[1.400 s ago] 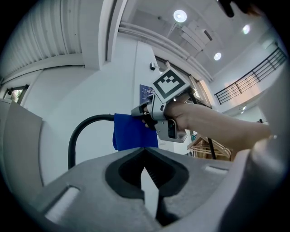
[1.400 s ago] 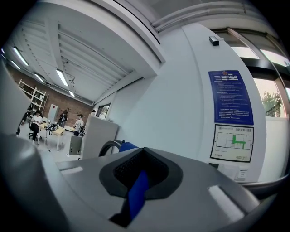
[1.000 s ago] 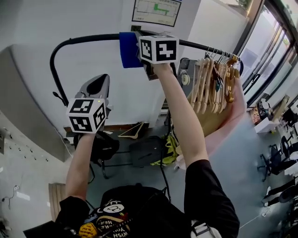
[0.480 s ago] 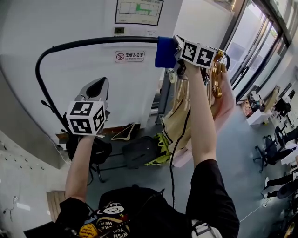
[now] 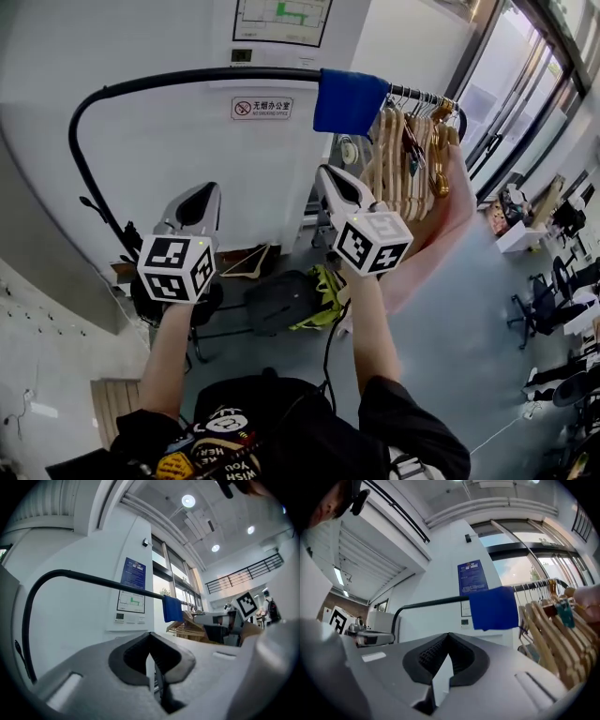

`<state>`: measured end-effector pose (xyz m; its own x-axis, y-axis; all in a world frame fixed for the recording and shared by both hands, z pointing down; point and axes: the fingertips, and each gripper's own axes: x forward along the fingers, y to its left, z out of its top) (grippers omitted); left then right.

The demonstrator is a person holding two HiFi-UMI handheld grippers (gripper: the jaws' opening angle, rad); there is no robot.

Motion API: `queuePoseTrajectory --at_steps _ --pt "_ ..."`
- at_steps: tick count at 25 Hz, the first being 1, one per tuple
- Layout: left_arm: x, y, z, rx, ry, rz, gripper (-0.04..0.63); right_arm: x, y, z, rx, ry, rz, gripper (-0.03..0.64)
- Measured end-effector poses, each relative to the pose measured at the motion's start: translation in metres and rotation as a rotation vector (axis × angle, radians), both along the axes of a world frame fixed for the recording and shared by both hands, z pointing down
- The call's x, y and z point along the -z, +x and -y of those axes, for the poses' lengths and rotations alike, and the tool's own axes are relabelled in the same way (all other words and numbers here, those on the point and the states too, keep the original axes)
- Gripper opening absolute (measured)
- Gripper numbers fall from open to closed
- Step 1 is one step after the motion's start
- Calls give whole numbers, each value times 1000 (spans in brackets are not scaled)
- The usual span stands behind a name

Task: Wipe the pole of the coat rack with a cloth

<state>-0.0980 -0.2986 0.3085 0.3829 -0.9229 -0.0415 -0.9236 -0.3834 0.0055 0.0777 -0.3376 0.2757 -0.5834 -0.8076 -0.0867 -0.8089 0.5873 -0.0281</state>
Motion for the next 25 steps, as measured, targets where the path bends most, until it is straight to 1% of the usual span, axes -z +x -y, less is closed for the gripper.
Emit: queuePoseTrajectory --at_steps 2,4,8,13,20,23,25 --pt "-11 5 -6 5 -14 19 3 -29 -11 -9 -22 -41 -42 0" --pt "-20 11 -10 4 -25 39 3 -47 -21 -16 -29 -61 -80 0" --pt "-37 21 -17 -15 -53 53 3 -68 -28 -26 -7 -99 -85 0" --pt "-44 24 -20 -20 -70 50 3 -71 -30 -32 2 -102 -101 1" --pt "-47 29 -25 -43 -73 58 3 -73 -33 -38 6 -110 -109 0" --pt "-46 30 -27 -58 -61 49 3 -74 -32 -39 6 -108 -92 0" --pt "-45 31 -27 -61 -57 46 3 -68 -32 -40 6 -88 -77 2"
